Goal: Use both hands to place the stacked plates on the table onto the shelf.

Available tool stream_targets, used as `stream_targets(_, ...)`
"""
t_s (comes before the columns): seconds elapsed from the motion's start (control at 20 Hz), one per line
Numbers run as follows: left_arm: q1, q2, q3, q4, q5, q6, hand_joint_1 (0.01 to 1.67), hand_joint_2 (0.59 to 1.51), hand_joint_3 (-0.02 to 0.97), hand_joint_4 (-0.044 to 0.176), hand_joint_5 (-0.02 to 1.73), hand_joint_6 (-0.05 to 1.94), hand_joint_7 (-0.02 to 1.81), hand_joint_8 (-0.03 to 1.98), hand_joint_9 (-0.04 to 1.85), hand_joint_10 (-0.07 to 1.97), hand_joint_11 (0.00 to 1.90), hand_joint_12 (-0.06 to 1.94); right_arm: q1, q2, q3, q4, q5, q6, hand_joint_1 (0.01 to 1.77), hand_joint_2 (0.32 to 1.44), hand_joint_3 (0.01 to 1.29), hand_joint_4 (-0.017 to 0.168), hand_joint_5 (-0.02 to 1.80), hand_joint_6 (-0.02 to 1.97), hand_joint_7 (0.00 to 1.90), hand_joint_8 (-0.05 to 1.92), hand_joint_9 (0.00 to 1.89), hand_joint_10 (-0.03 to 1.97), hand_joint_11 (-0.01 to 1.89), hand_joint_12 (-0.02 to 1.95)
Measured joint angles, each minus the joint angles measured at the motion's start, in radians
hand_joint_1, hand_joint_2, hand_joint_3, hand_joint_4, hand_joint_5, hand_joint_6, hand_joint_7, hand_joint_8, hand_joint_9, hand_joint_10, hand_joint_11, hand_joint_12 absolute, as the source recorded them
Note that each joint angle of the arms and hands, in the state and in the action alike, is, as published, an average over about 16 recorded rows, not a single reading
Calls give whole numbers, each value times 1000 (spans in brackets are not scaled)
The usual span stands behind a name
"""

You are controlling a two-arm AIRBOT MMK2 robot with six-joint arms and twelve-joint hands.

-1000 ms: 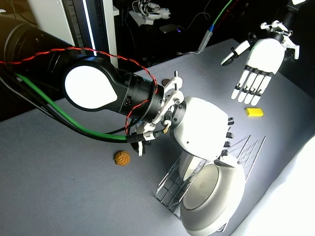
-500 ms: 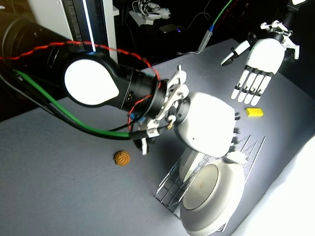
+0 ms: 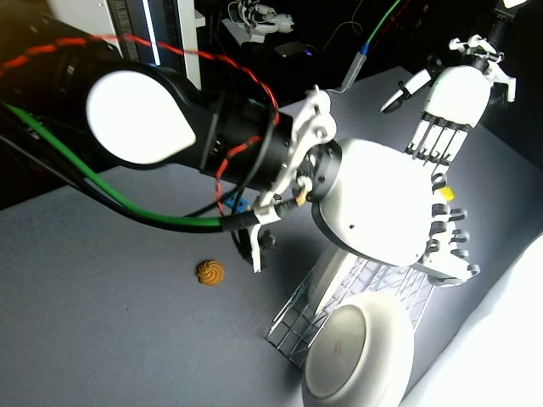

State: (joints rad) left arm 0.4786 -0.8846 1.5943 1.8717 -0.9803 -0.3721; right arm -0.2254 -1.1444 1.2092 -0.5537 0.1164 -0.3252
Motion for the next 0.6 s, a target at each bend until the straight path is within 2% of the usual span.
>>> stream_targets(0.15,0,-1,-1,-12,-9,0,18,1077,17,-2,56,11,60,-4,51,7,32,15,10,60,-50,-1,31,-44,945,984,17,1,389,36,359,14,347,-5,13,890)
stream_targets(0.4,-2,-2,-6,-52,-45,1,19,1086,17,-2,57,11,69,-4,59,8,33,16,7,184,-150,-6,116,-99,897,978,17,3,319,35,297,14,279,-3,13,697)
stream_targets(0.5,-4,-2,-11,-75,-64,4,19,1094,17,-2,82,11,103,-3,92,9,53,31,5,230,-184,-9,146,-105,877,966,17,4,310,57,287,57,264,57,13,734)
stream_targets(0.6,-6,-1,-17,-97,-85,10,27,1105,17,-2,139,27,165,31,146,48,91,94,1,274,-213,-11,169,-105,855,952,17,4,274,176,249,211,228,232,18,859)
